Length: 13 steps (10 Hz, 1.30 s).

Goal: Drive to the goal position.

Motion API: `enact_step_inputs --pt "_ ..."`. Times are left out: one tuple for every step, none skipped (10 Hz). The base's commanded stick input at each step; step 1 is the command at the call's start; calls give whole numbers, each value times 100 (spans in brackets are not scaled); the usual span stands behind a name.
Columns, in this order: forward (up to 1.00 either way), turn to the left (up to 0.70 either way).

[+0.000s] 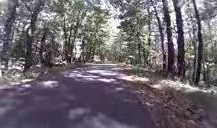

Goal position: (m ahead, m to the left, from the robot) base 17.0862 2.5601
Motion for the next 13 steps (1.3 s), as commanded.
enact_step_inputs --pt "45 0" --pt "45 0" --pt "45 0" --pt "45 0" --pt "45 0" --pt "45 0" --pt "45 0" --pt "45 0" --pt "45 0" --pt "45 0" --pt "45 0" --pt "45 0" --pt "45 0"
